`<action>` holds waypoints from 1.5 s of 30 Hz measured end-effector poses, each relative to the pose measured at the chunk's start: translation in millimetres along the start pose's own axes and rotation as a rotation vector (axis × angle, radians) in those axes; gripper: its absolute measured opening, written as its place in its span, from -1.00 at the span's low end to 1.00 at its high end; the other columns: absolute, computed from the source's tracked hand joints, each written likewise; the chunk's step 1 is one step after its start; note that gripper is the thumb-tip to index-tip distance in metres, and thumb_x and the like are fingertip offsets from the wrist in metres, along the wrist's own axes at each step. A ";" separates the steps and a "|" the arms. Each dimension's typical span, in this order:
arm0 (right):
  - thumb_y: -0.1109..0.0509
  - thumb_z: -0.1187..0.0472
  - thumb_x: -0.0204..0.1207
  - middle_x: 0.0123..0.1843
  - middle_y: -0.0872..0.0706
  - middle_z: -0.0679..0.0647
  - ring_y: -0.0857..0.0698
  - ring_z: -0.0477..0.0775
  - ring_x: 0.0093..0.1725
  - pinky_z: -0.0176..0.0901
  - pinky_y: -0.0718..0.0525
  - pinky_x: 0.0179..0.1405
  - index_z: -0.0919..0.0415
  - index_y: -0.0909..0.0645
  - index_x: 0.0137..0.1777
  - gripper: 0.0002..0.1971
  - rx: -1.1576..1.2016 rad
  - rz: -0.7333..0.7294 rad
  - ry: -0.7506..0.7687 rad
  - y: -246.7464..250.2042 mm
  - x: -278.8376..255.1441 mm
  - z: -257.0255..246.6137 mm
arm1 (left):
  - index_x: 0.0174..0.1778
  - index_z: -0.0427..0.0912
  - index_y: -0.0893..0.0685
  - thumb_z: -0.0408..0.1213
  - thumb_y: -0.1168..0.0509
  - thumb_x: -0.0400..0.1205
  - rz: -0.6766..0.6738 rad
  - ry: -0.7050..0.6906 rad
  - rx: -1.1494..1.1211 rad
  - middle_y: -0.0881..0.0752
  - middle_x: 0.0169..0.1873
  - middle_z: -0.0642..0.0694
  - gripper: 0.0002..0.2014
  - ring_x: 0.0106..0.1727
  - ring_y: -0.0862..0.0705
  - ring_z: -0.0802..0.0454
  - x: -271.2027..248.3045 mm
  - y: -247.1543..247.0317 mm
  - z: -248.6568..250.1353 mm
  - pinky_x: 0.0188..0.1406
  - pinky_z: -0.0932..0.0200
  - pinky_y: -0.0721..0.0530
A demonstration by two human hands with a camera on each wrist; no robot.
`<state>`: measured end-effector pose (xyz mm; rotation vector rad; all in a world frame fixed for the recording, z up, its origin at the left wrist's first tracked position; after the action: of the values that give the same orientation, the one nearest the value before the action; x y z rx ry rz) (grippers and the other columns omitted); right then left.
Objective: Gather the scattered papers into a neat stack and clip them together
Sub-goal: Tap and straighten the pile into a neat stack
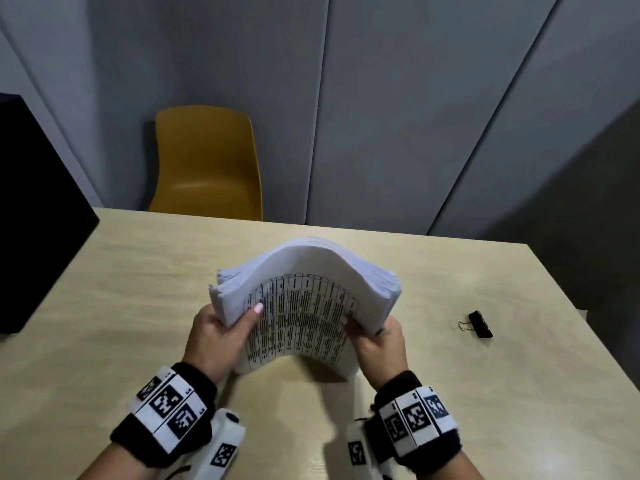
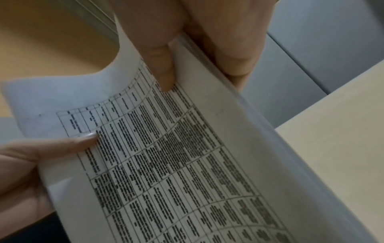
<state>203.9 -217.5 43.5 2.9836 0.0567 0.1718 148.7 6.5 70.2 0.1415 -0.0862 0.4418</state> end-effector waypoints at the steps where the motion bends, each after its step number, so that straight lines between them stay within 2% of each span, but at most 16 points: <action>1: -0.48 0.33 0.39 -0.34 -0.76 -0.08 -0.67 -0.19 -0.31 -0.14 -0.70 -0.25 0.00 -0.63 -0.31 -0.80 0.008 0.015 0.002 1.2 0.2 -1.4 | -0.24 -0.09 -0.70 -0.42 -0.38 0.52 0.019 -0.010 0.015 -0.78 -0.44 0.11 -0.87 -0.34 -0.72 0.36 0.9 2.3 0.8 -0.33 0.38 -0.67; 5: -0.45 0.44 0.42 -0.32 -0.75 -0.09 -0.67 -0.26 -0.32 -0.25 -0.68 -0.29 0.07 -0.65 -0.25 -0.78 0.024 0.005 0.022 2.5 -1.9 -7.7 | -0.34 -0.07 -0.67 -0.41 -0.41 0.48 0.048 -0.013 -0.004 -0.76 -0.43 -0.01 -0.84 -0.33 -0.72 0.15 3.1 6.8 4.1 -0.25 0.18 -0.69; 9: -0.47 0.44 0.39 -0.24 -0.74 0.03 -0.67 -0.22 -0.27 -0.19 -0.69 -0.18 0.16 -0.65 -0.19 -0.84 0.006 -0.058 -0.082 -6.1 -5.9 12.3 | -0.17 -0.05 -0.65 -0.47 -0.38 0.49 -0.050 0.083 -0.052 -0.70 -0.51 0.45 -0.81 -0.35 -0.68 0.54 -1.3 -2.7 -16.7 -0.41 0.62 -0.55; 12: -0.44 0.52 0.40 -0.30 -0.74 0.03 -0.65 -0.18 -0.31 -0.31 -0.67 -0.27 0.35 -0.68 -0.21 -0.91 0.061 0.004 -0.081 -0.4 -6.3 16.0 | -0.09 0.09 -0.63 -0.36 -0.45 0.48 -0.060 0.017 0.026 -0.66 -0.41 0.62 -0.75 -0.23 -0.63 0.65 0.3 2.7 -26.4 -0.24 0.68 -0.52; 15: -0.44 0.51 0.40 -0.40 -0.78 -0.20 -0.68 -0.28 -0.34 -0.33 -0.68 -0.28 0.30 -0.67 -0.19 -0.88 0.043 -0.004 -0.106 2.1 -5.8 24.5 | -0.21 0.14 -0.62 -0.39 -0.44 0.48 -0.086 0.036 0.064 -0.67 -0.46 0.56 -0.73 -0.27 -0.66 0.59 -2.9 1.9 -32.6 -0.19 0.55 -0.62; 18: -0.46 0.47 0.39 -0.29 -0.78 -0.14 -0.70 -0.26 -0.26 -0.23 -0.67 -0.19 0.30 -0.67 -0.09 -0.86 -0.015 -0.022 -0.104 0.0 -6.1 22.1 | -0.31 0.14 -0.65 -0.41 -0.37 0.52 -0.112 0.020 0.104 -0.75 -0.46 0.37 -0.72 -0.27 -0.75 0.31 -6.0 0.8 -34.2 -0.24 0.39 -0.69; 21: -0.52 0.36 0.35 0.09 -0.69 -0.04 -0.67 -0.32 0.00 -0.32 -0.67 0.05 0.18 -0.45 0.30 -0.47 -0.102 0.020 -0.110 4.9 -7.3 18.6 | -0.33 0.00 -0.67 -0.34 -0.39 0.53 -0.046 0.053 0.074 -0.77 -0.50 0.16 -0.83 -0.25 -0.72 -0.14 -5.4 6.0 -34.5 -0.19 0.06 -0.66; 23: -0.61 0.23 0.26 0.43 -0.46 0.04 -0.48 -0.05 0.39 0.01 -0.48 0.43 0.00 -0.14 0.56 -0.07 -0.186 0.098 -0.178 14.4 -10.1 26.3 | -0.28 -0.01 -0.67 -0.33 -0.43 0.50 0.020 0.091 -0.039 -0.75 -0.49 0.35 -0.88 -0.25 -0.74 0.13 -5.5 8.7 -35.5 -0.13 0.19 -0.64; 25: -0.67 0.22 0.16 0.54 -0.31 0.18 -0.40 0.17 0.48 0.24 -0.37 0.50 -0.13 0.05 0.60 0.15 -0.084 0.162 -0.324 20.4 -15.5 38.0 | -0.14 -0.01 -0.66 -0.43 -0.39 0.51 0.066 0.106 -0.161 -0.75 -0.41 0.41 -0.81 -0.26 -0.72 0.43 -6.4 7.1 -33.5 -0.19 0.37 -0.67; 29: -0.77 0.15 -0.06 0.41 -0.52 0.45 -0.61 0.39 0.28 0.40 -0.59 0.24 0.24 -0.25 0.53 0.13 0.787 -0.127 -0.639 -11.8 -30.7 56.5 | 0.10 -0.16 -0.71 -0.17 -0.63 0.16 0.066 0.258 -0.637 -0.82 -0.02 0.05 -0.43 0.04 -0.76 0.15 -7.2 -2.2 -51.1 0.03 0.18 -0.73; 31: -0.69 0.22 0.10 0.40 -0.48 0.54 -0.60 0.48 0.29 0.40 -0.62 0.17 0.40 -0.31 0.47 -0.06 0.950 -0.270 -0.610 -21.0 -33.4 47.2 | -0.02 -0.09 -0.79 -0.18 -0.65 0.15 0.045 0.298 -0.692 -0.83 -0.06 0.03 -0.54 -0.01 -0.78 0.12 -13.4 -8.7 -54.6 0.00 0.19 -0.74; 34: -0.56 0.37 0.26 0.07 -0.75 0.41 -0.76 0.37 0.02 0.19 -0.76 -0.10 0.45 -0.46 0.29 -0.41 0.839 -0.192 -0.481 -10.4 -24.4 37.8 | 0.08 -0.19 -0.73 -0.02 -0.72 -0.18 -0.002 0.374 -0.660 -0.81 0.02 -0.08 -0.14 0.03 -0.78 0.03 -21.3 -14.8 -56.8 0.05 0.06 -0.73; 36: -0.42 0.38 0.28 -0.11 -0.83 0.26 -0.80 0.28 -0.11 0.07 -0.79 -0.21 0.38 -0.55 0.14 -0.61 0.711 -0.120 -0.393 8.5 -17.9 33.3 | 0.08 -0.25 -0.72 -0.08 -0.70 -0.09 -0.024 0.406 -0.727 -0.80 0.02 -0.16 -0.22 0.00 -0.79 -0.05 -18.8 -5.3 -55.7 -0.07 -0.03 -0.77; 39: -0.55 0.21 0.20 -0.06 -0.82 0.25 -0.79 0.30 -0.03 0.10 -0.76 -0.13 0.31 -0.60 0.13 -0.53 0.578 -0.125 -0.313 33.6 -11.8 38.2 | -0.22 -0.20 -0.84 -0.13 -0.47 0.19 -0.081 0.433 -0.833 -0.84 -0.16 -0.14 -0.70 -0.17 -0.82 -0.01 -7.4 23.2 -43.2 -0.31 0.04 -0.79; 42: -0.72 -0.13 -0.12 -0.22 -0.73 0.22 -0.67 0.25 -0.23 0.08 -0.63 -0.19 0.12 -0.72 -0.10 -0.42 0.417 -0.213 -0.278 46.2 -7.8 39.7 | -0.20 -0.23 -0.83 0.04 -0.66 -0.10 -0.283 0.381 -0.649 -0.84 -0.16 -0.23 -0.39 -0.18 -0.81 -0.06 1.8 38.6 -31.2 -0.25 0.07 -0.79; 45: -0.70 -0.14 -0.09 -0.35 -0.47 0.22 -0.41 0.10 -0.36 -0.12 -0.38 -0.35 0.19 -0.65 -0.20 -0.44 0.384 -0.279 -0.290 41.0 -8.2 37.4 | -0.06 -0.36 -0.76 0.03 -0.69 -0.12 -0.385 0.350 -0.345 -0.80 -0.07 -0.37 -0.23 -0.17 -0.80 -0.16 3.9 36.1 -32.6 -0.26 0.06 -0.78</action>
<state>201.3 -264.0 12.1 3.2923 0.5232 -0.3422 138.4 45.4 42.8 -0.2567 0.2066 0.0583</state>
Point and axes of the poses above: each hand's wrist, its own x-axis towards the middle knuckle, its own y-axis out of the back of the hand, z = x × y, the point moved 6 cm from there along x, towards the middle knuckle
